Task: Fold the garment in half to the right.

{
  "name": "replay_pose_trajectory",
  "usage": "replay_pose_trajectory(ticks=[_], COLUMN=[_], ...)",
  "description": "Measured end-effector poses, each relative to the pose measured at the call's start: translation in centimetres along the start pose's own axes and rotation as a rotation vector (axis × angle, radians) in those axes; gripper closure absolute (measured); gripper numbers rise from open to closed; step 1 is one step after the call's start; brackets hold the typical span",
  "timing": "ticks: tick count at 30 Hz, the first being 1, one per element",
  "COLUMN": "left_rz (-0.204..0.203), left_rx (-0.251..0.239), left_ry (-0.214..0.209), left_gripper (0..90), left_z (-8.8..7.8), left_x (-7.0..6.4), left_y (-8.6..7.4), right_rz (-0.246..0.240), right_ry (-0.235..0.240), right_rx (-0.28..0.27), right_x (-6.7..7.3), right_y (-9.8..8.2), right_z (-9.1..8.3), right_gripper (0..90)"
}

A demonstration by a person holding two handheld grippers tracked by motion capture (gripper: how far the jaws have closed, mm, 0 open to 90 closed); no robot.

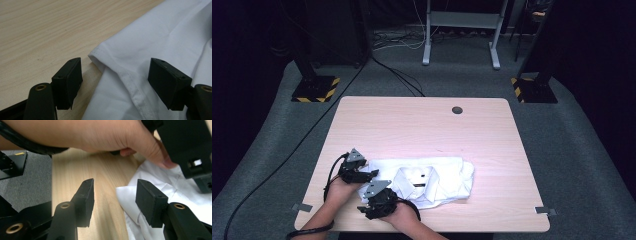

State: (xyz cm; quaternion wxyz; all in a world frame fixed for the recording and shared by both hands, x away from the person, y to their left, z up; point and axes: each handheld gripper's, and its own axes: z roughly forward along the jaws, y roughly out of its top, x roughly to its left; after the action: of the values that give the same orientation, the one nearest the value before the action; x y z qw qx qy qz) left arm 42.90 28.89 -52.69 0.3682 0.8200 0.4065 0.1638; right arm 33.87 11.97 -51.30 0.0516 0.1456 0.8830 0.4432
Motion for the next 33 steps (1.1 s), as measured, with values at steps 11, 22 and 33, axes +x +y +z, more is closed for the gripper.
replay_pose_trajectory(ticks=[11,22,33], left_rz=[0.001,0.003,0.002], left_rx=[-0.001,-0.005,-0.011], left_ry=[-0.007,-0.007,-0.013], left_gripper=[28.1,29.0,31.1], left_z=[0.0,0.0,0.0], left_x=[0.0,-0.1,-0.1], left_y=[0.0,0.0,0.0], right_rz=[0.029,-0.026,0.108], right_ry=[-0.022,-0.123,-0.137], right_rx=[0.077,0.079,0.052], right_x=[-1.0,-0.5,-1.5], right_y=[-0.7,-0.7,-0.8], right_z=[1.4,1.7,1.5], right_gripper=[46.4,61.5,82.2])
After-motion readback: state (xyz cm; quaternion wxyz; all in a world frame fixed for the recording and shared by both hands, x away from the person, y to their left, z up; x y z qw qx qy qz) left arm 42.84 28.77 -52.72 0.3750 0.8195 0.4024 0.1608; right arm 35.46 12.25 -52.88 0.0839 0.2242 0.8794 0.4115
